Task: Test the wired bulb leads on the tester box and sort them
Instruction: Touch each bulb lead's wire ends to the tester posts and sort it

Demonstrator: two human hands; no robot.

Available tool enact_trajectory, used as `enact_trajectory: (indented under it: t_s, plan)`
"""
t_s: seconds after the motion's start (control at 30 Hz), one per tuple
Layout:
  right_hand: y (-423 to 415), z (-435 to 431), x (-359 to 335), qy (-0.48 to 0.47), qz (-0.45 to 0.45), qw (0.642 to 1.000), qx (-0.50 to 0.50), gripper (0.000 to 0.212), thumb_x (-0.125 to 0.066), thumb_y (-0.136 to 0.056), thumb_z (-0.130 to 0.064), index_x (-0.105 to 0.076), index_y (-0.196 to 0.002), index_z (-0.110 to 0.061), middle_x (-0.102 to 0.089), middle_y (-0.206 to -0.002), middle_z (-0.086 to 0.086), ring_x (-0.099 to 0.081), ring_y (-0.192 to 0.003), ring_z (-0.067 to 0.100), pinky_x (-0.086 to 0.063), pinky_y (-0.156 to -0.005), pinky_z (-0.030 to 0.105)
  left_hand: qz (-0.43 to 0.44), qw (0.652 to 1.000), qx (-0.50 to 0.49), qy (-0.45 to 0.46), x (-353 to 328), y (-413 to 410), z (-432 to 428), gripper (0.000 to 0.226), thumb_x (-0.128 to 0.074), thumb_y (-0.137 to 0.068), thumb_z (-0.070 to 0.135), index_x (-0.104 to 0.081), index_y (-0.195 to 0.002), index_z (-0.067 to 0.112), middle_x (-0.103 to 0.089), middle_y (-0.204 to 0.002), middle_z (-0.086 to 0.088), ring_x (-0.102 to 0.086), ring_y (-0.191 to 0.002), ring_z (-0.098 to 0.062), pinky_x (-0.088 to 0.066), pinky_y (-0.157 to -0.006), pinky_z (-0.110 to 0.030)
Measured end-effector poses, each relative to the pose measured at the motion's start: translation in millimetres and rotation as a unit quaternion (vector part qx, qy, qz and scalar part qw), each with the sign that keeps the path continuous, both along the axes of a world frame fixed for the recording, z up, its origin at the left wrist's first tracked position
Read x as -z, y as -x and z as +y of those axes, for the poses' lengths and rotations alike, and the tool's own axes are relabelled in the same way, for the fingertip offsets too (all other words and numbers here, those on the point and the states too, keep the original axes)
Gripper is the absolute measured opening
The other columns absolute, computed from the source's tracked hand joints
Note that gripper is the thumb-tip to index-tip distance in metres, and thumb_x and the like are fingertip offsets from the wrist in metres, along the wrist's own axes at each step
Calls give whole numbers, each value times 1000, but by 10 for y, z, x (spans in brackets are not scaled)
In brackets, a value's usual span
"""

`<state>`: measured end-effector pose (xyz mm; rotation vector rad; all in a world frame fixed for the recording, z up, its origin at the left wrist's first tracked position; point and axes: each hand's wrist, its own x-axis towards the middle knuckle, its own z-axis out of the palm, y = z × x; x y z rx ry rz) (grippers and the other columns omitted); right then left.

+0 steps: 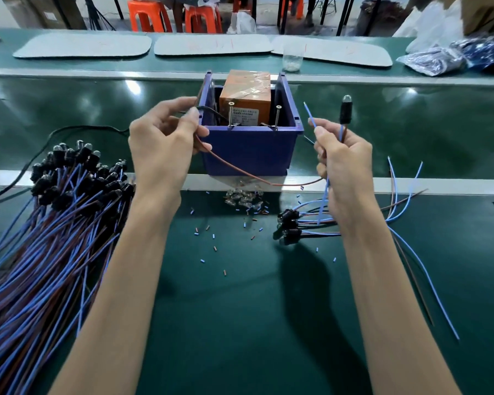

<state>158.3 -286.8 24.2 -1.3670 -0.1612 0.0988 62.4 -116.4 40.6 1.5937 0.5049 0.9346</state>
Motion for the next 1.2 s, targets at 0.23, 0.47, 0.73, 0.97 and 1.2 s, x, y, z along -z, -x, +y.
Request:
enact_trajectory:
  t_s: [0.23,0.47,0.73,0.97,1.2]
  plan:
    - [-72,31,108,36,18,998,37,16,-61,-92,-13,-66,-77,-17,-57,-51,-9,-39,-45,1,-30,-54,17,59,997,17,53,175,-28,120,16,-56,-94,11,-69,-95,21,-64,-53,11,-60,-49,-2,-43,-50,-12]
    - [-154,18,182,7,29,999,20,18,-58,-92,-8,-66,-77,-13,-51,-52,-7,-29,-39,3,-24,-38,14,92,992,51,67,275,-73,123,21,-55,-93,8,-71,-90,22,-61,-53,10,-59,-51,-3,-51,-62,-20]
    - [-230,19,246,15,32,999,9,20,-56,-93,-7,-66,-77,-14,-39,-58,-5,-29,-42,2,-24,-39,13,100,991,46,72,286,-65,138,21,-55,-94,8,-71,-88,21,-60,-51,11,-59,-50,-4,-52,-64,-21]
    - [-255,64,268,25,26,999,-8,21,-56,-92,-6,-66,-77,-15,-40,-53,-8,-31,-43,2,-24,-40,14,104,991,51,66,291,-67,138,21,-55,-94,8,-70,-88,22,-60,-52,11,-58,-49,-3,-51,-64,-21]
    - [-319,58,278,18,21,999,-24,21,-57,-92,-6,-67,-76,-15,-40,-53,-7,-30,-42,3,-24,-39,14,117,989,67,67,326,-62,185,23,-56,-94,10,-71,-86,26,-61,-53,11,-59,-51,-4,-51,-71,-25]
